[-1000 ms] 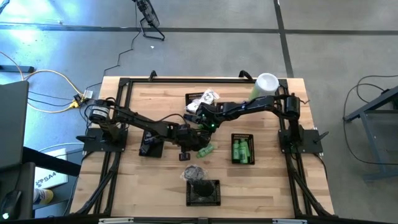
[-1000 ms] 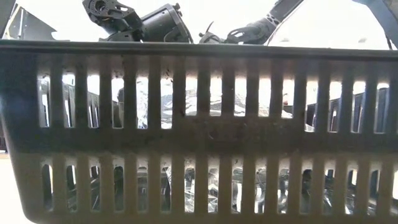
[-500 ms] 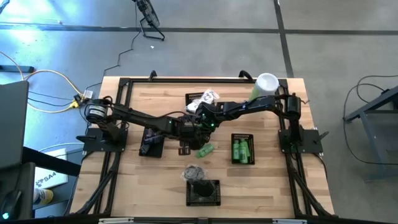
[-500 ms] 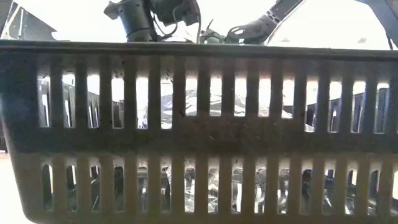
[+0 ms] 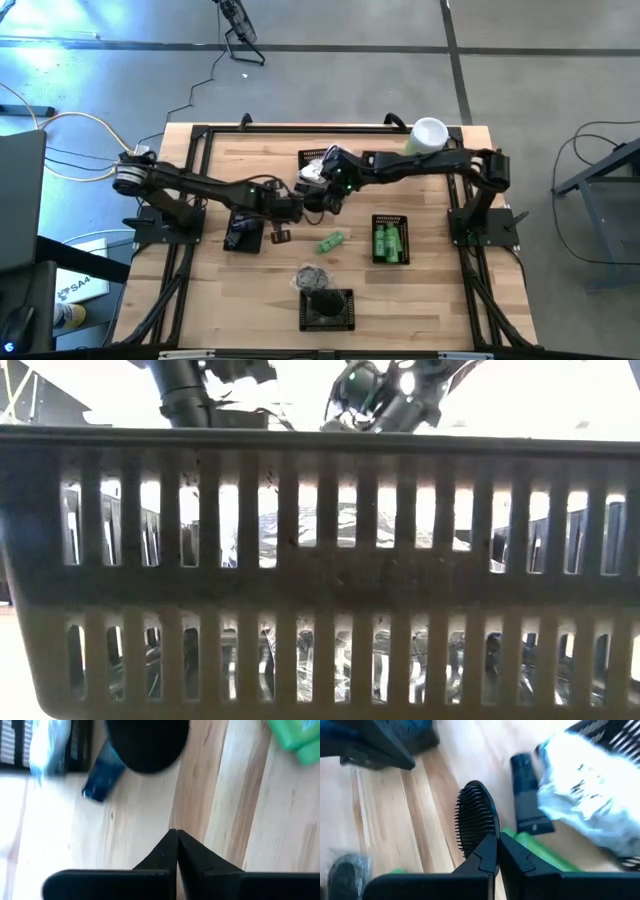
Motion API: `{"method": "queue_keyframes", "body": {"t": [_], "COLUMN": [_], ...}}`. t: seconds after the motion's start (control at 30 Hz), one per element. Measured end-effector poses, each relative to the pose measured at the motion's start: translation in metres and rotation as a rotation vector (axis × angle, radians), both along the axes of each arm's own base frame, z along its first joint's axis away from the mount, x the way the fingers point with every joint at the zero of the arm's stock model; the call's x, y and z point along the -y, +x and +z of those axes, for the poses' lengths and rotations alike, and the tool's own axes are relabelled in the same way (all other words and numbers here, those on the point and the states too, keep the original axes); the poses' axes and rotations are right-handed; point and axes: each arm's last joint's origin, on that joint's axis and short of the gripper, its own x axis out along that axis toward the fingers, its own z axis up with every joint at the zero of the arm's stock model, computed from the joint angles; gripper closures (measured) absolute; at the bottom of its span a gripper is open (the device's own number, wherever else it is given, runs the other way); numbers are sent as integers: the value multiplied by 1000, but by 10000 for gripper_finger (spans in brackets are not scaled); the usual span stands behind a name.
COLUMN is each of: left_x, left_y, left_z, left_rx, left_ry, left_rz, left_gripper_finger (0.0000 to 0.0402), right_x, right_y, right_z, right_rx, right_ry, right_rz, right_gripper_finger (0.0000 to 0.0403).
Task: Pick & Place Travel size toiletries
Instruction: Put the left black brush into the bottom middle black bin
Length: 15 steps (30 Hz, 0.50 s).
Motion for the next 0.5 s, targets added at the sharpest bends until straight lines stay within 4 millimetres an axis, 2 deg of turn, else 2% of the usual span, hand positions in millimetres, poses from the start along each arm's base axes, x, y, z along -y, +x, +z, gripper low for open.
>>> {"method": "queue_keyframes", "body": {"t": [0.23, 0.5], "left_x": [-3, -9], "left_y": [-36, -78], "left_z": [-11, -3], "left_rx": [81, 332], "left_ry": [-38, 1], "left_rz": [78, 137], "left_gripper_finger": [392, 391], "right_x": [-1, -12], "right_y": [-9, -10], "right_z": [25, 24], "right_rx": [58, 24], "right_ry": [-27, -25], "right_rz": [-19, -30], "right_gripper_finger": [400, 400]}}
